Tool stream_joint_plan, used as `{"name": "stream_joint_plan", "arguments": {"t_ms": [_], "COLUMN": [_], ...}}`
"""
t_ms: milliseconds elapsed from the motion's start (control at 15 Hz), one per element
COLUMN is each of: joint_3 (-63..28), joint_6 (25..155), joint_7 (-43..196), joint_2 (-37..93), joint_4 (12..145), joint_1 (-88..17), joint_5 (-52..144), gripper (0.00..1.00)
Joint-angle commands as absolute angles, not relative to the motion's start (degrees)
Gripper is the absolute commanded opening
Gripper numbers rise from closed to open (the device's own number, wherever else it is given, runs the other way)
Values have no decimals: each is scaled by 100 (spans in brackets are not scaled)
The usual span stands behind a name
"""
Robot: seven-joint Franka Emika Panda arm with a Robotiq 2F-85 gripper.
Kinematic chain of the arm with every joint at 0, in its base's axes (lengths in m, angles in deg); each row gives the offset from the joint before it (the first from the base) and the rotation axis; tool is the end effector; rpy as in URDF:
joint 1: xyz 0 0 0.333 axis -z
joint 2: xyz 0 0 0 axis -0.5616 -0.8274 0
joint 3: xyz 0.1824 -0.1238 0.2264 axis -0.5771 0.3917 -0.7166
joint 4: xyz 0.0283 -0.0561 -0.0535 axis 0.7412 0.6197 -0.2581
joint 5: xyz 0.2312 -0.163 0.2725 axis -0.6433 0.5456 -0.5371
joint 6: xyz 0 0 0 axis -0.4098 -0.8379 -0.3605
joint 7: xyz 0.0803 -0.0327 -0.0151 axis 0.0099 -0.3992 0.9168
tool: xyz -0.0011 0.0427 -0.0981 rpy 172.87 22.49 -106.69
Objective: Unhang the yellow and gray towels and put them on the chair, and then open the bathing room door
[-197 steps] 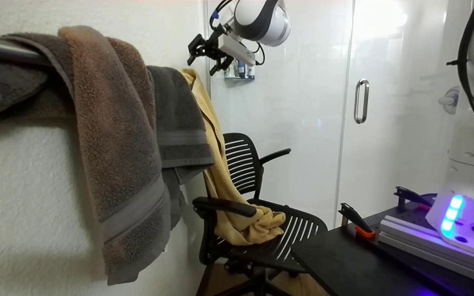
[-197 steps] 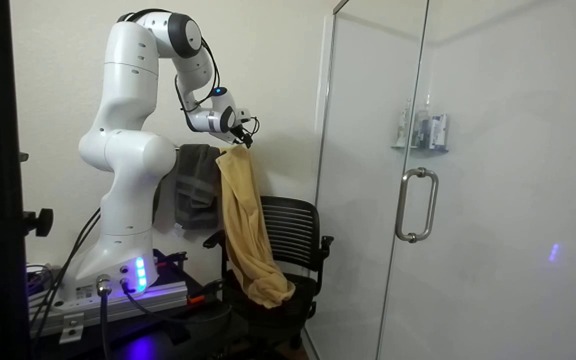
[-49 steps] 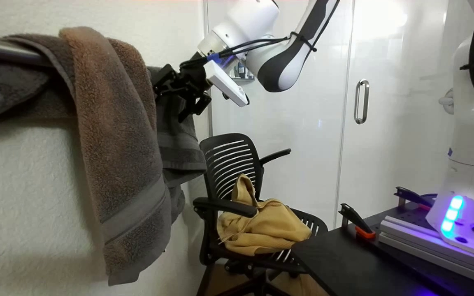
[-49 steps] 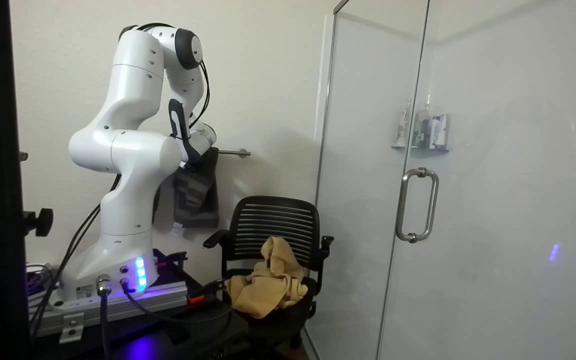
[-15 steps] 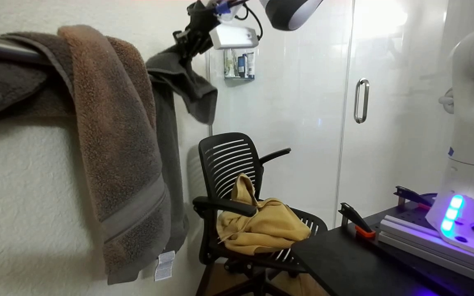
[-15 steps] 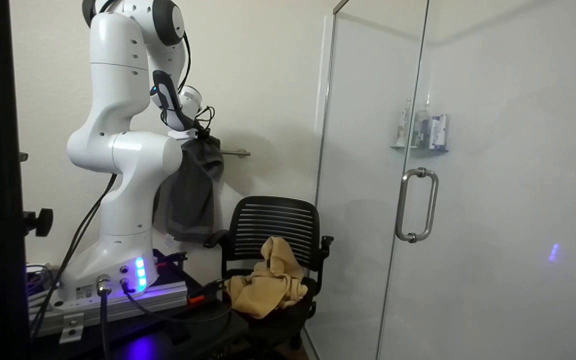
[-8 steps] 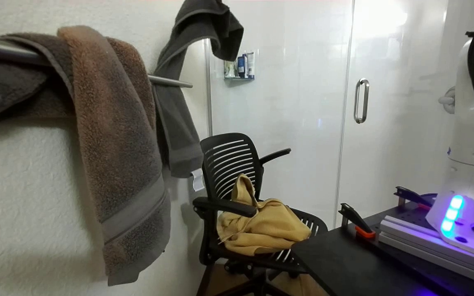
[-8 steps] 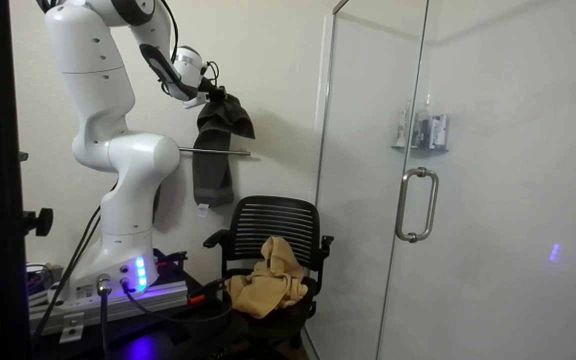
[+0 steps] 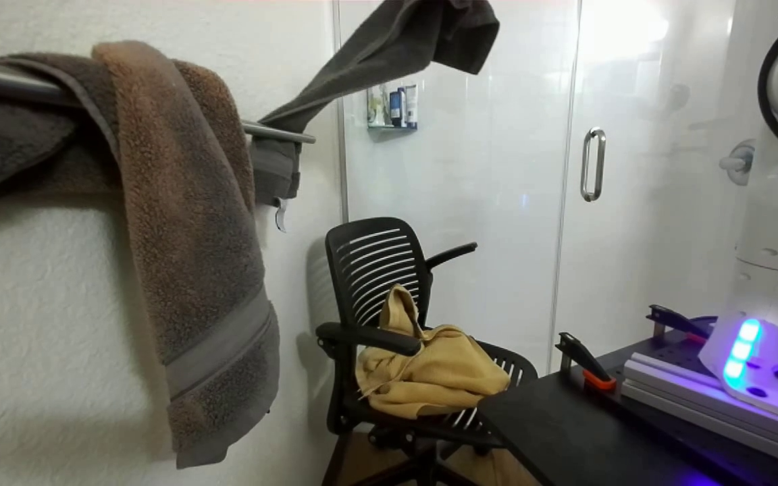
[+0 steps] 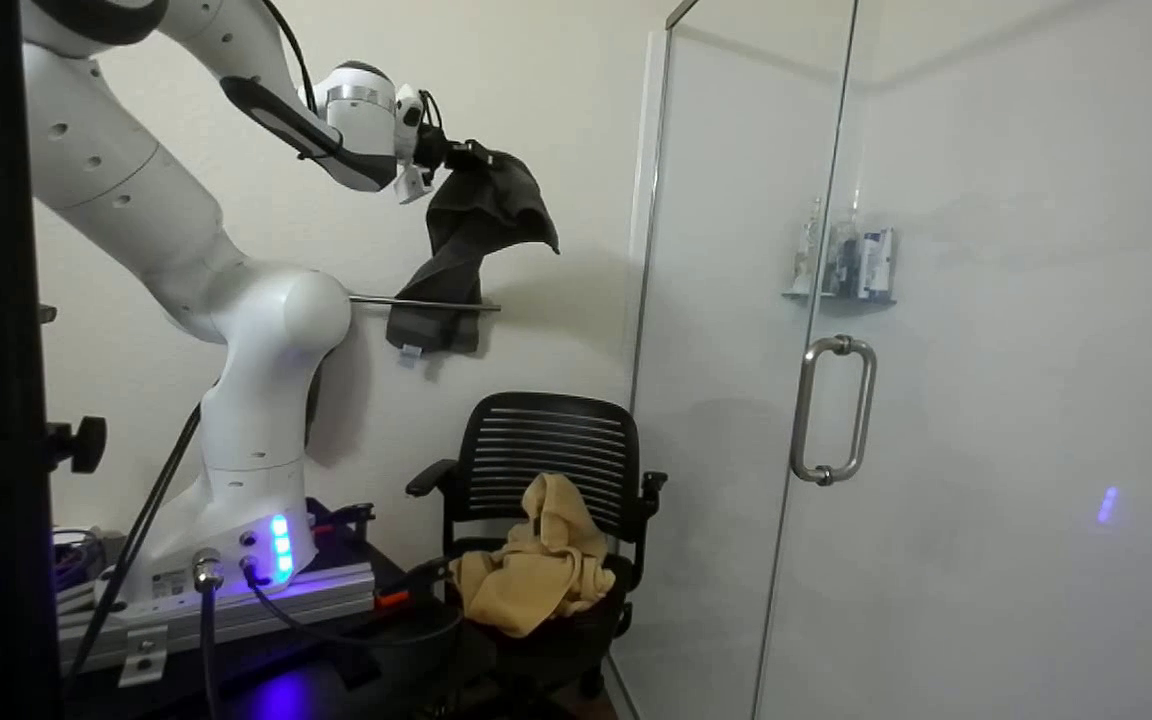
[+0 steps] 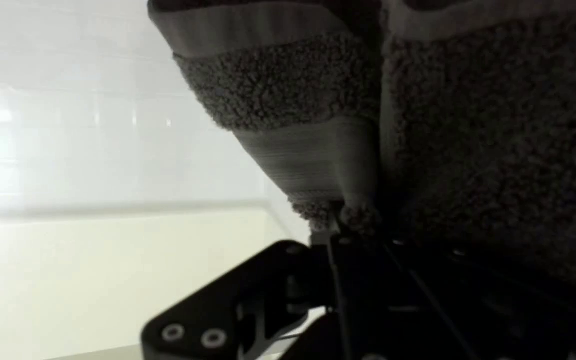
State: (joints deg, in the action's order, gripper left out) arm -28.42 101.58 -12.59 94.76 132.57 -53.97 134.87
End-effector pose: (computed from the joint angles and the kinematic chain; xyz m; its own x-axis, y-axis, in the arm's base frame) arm 0.2922 0.1729 0.6199 0.0400 0.0899 0.9951 -0.1777 -0.9794 0.0957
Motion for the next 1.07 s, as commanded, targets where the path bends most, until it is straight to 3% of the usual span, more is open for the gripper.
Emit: {"name": "stream_joint_plan", "arguments": {"t_ms": [0,133,200,400,667,933,1000], "joint_3": [-2701,-2537,-2464,-2055,-1309,-620,-282], "joint_6": [9749,9467,9310,9086,10020,9589,9759], "joint_7": [-2186,-2701,-3018,-3919,-5747,-7643,-6968], "joint_2": [10681,11153,10450,10248,9615,8702,9099], "joint_4": [14540,15158,14557,14630,14626,14518,14487], "joint_1": [-5045,-4958,-4857,-4832,-5278,-6901,-7372], "joint_5": [13819,13889,13996,14221,15508,17471,17248], "gripper": [2,2,2,2,2,2,2]}}
